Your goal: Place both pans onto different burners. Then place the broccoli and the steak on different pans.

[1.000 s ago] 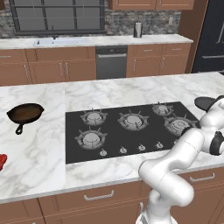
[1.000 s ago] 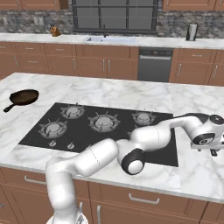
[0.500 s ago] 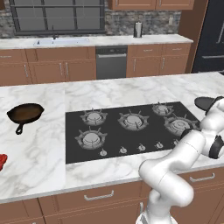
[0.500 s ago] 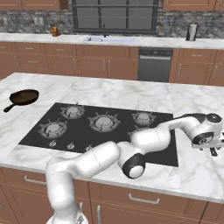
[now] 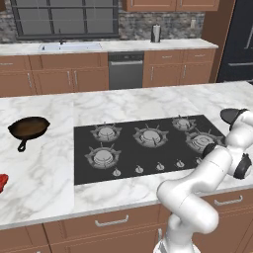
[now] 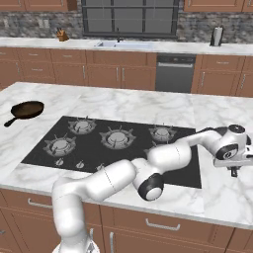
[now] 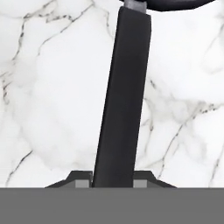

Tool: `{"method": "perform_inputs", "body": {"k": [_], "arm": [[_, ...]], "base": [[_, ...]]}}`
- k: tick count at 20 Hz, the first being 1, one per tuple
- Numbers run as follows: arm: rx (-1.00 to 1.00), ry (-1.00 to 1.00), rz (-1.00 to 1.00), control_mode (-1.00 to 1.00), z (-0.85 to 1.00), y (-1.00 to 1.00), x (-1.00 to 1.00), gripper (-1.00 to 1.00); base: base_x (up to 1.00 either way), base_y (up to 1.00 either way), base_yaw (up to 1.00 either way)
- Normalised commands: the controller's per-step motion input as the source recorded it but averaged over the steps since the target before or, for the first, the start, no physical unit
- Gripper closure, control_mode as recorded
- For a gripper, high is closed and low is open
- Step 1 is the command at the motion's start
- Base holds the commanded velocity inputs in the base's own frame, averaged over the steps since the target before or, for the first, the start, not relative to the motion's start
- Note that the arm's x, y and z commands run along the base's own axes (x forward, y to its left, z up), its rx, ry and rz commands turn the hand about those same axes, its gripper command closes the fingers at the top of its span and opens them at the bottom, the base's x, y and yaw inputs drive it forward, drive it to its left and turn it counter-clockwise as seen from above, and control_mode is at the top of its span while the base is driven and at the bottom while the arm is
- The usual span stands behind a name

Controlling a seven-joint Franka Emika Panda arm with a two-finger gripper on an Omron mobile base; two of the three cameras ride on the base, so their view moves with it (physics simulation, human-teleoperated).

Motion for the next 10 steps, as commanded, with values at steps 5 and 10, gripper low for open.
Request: {"method": "perform_inputs", "body": {"k": [5, 10], "arm": [[0.13, 0.05, 0.0, -1.0, 0.29, -0.03, 0.0, 1.0], [0.07, 0.05, 0.0, -1.0, 0.52, 0.0, 0.0, 1.0]], "base": [[0.0, 0.0, 0.0], [0.0, 0.0, 0.0]]}}
